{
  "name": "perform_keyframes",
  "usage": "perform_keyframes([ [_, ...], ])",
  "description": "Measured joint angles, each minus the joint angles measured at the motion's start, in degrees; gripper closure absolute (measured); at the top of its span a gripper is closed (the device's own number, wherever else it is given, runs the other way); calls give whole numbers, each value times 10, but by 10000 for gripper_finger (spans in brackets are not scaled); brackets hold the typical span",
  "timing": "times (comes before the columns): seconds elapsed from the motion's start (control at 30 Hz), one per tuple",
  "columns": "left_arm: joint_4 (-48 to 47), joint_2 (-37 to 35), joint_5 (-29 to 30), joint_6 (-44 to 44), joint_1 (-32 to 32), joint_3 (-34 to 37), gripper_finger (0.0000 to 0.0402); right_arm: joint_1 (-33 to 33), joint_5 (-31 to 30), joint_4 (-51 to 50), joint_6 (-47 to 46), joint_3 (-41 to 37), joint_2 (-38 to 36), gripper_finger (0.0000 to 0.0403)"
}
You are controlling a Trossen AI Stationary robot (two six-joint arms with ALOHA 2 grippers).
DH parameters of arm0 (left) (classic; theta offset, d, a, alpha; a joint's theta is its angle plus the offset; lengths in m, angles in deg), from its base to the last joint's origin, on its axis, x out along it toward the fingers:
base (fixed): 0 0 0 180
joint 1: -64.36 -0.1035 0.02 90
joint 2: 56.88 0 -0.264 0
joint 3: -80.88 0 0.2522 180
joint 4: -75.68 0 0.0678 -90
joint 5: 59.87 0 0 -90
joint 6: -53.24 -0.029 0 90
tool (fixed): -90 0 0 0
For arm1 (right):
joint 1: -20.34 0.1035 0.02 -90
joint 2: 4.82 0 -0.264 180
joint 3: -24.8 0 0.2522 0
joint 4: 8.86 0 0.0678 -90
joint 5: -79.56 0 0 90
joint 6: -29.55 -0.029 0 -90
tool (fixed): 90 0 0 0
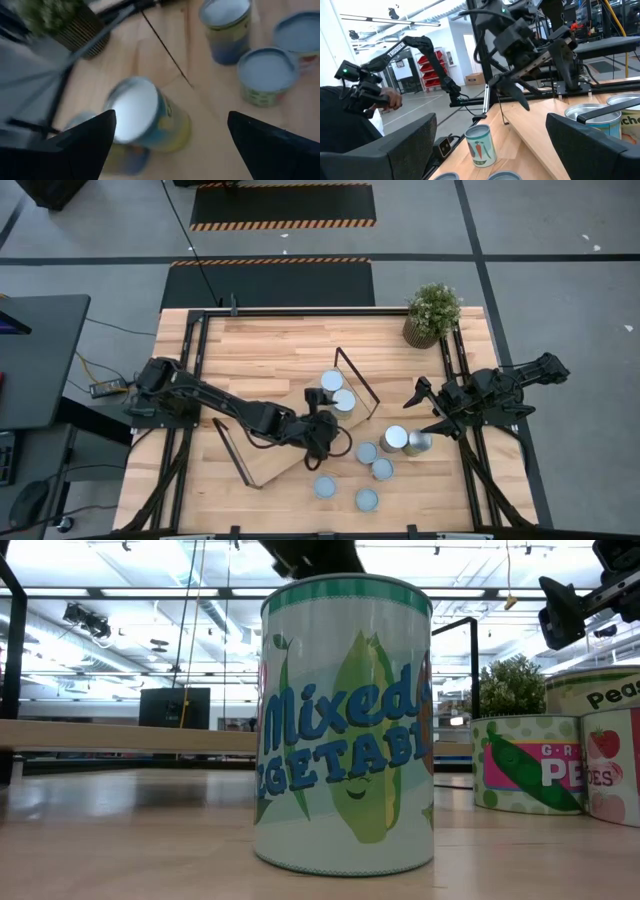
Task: Pick and place cans onto a shelf
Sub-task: Put the large canned oranges on the shelf
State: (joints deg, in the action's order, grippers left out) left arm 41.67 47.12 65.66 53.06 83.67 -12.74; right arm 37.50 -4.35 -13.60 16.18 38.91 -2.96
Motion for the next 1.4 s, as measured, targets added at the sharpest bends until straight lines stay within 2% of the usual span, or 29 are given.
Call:
perform_keyframes([
  [0.2, -85, -24, 3, 89, 18, 0, 13, 0, 0, 0, 0, 0, 0, 20],
  [0.37, -111, -24, 9, 103, 45, 1, 13, 0, 0, 3, 0, 0, 0, 20],
  [0.5, -61, -26, -4, 88, 49, 30, 13, 0, 0, 4, 0, 0, 0, 20],
  [0.7, 51, -30, -64, 71, 35, 82, 13, 0, 0, 3, 0, 0, 0, 20],
  [0.8, 99, -35, -88, 74, 28, 87, 13, 0, -5, 12, 0, 0, 0, 20],
  [1.1, 171, -52, -102, 51, 23, 92, 13, 0, -20, 99, -3, 0, 6, 20],
  [1.3, 206, -46, -136, 48, 0, 92, 13, 0, -39, 141, -44, 0, 6, 20],
  [1.4, 272, -46, -159, 39, -10, 106, 13, 0, -49, 141, -46, 0, 8, 20],
])
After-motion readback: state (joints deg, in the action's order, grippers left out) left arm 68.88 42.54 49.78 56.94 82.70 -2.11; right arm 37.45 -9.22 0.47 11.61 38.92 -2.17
